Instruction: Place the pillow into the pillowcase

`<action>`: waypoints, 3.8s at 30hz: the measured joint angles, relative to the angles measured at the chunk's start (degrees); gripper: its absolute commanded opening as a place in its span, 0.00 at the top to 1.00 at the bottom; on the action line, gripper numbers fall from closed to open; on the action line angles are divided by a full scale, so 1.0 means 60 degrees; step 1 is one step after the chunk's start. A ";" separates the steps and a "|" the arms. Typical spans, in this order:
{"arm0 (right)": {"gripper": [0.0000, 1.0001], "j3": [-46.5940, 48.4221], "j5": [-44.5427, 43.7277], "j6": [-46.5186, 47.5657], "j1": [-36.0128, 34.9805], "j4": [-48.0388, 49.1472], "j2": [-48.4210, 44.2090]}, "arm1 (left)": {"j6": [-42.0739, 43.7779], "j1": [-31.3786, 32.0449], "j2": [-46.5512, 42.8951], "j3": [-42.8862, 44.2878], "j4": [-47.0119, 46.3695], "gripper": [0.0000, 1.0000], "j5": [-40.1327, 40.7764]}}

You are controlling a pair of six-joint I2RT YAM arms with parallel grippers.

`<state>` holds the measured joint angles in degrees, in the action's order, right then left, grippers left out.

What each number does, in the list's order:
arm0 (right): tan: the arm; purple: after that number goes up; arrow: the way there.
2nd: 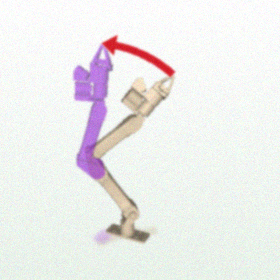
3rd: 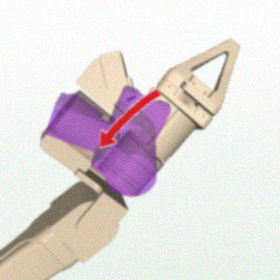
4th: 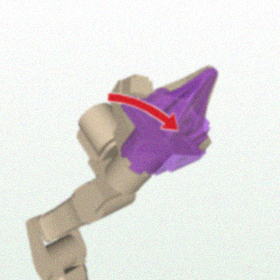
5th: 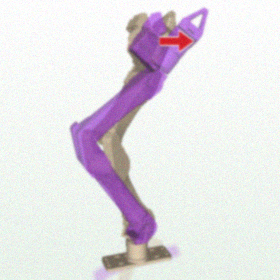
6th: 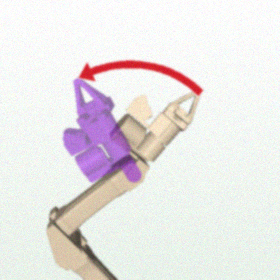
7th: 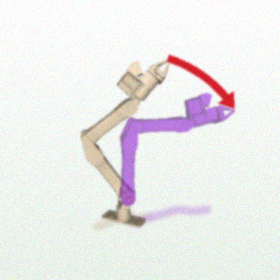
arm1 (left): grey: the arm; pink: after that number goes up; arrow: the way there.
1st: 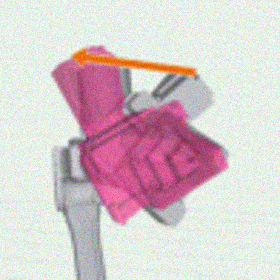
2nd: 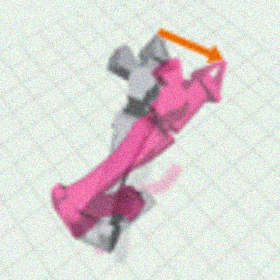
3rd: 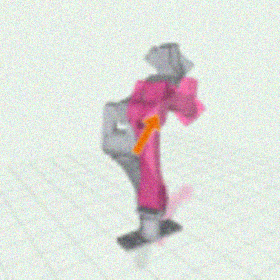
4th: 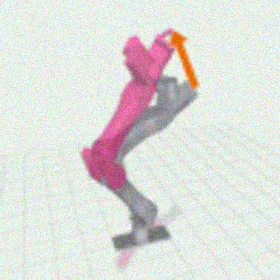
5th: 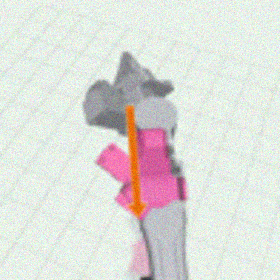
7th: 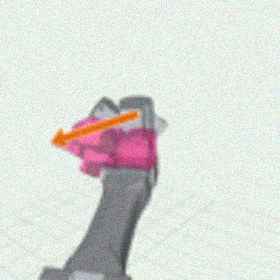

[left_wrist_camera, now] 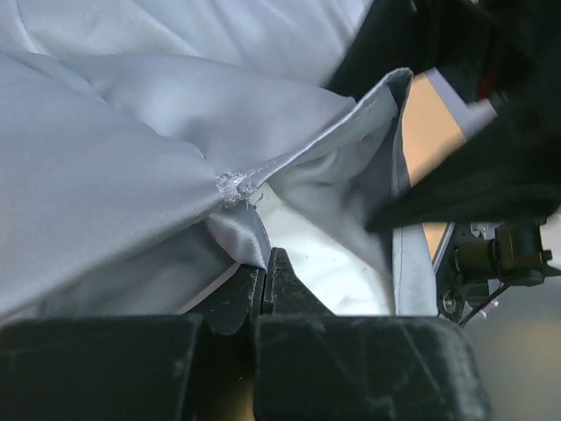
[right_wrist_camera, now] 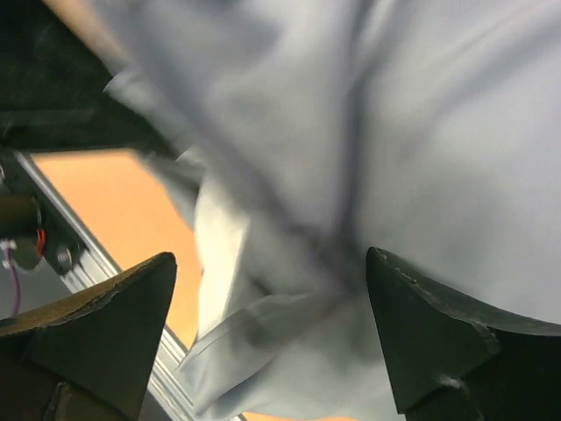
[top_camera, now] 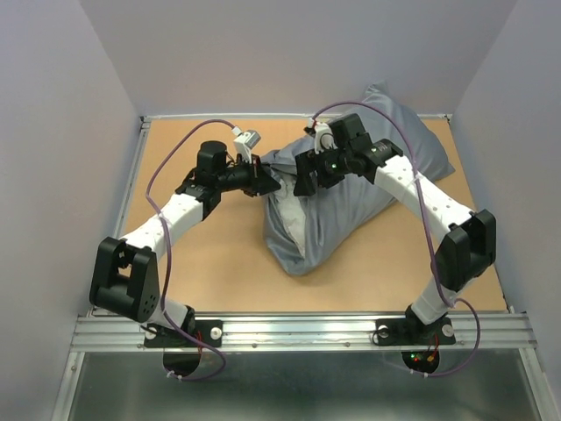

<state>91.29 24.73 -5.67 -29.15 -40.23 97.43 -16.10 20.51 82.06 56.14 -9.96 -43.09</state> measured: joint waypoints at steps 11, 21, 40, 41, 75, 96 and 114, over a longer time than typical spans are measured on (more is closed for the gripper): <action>0.03 -0.1949 -0.1402 0.0514 -0.2135 -0.0233 -0.0874 | -0.0852 -0.0022 0.0630 0.0011 -0.0798 1.00 -0.0102; 0.90 -0.2597 -0.2703 -0.0273 -0.1993 0.1370 0.0652 | -0.1435 -0.0372 0.0630 -0.0448 -0.1308 1.00 -0.0630; 0.99 -0.2597 -0.0040 -0.1945 -0.1013 0.3945 0.1625 | -0.0175 -0.0929 -0.0601 -0.1319 0.1060 0.41 0.1749; 0.99 -0.2597 -0.0007 -0.1971 -0.1013 0.3996 0.1647 | -0.0149 -0.0925 -0.0601 -0.1333 0.1184 0.41 0.1880; 0.99 -0.2149 0.0488 -0.2554 -0.0947 0.4339 0.2095 | -0.2506 -0.0189 0.0321 -0.0998 0.2801 0.37 0.5111; 0.99 -0.2149 0.0758 -0.2849 -0.0787 0.4368 0.2080 | -0.2710 0.0273 0.3206 0.0208 0.2393 1.00 0.5475; 0.99 -0.1413 0.0783 -0.4656 -0.0328 0.5242 0.3067 | 0.4717 0.0306 -0.0182 0.0204 0.5195 1.00 0.1005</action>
<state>82.81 29.43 -33.61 -31.11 -8.78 115.83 12.21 22.35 80.97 57.36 21.21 -37.06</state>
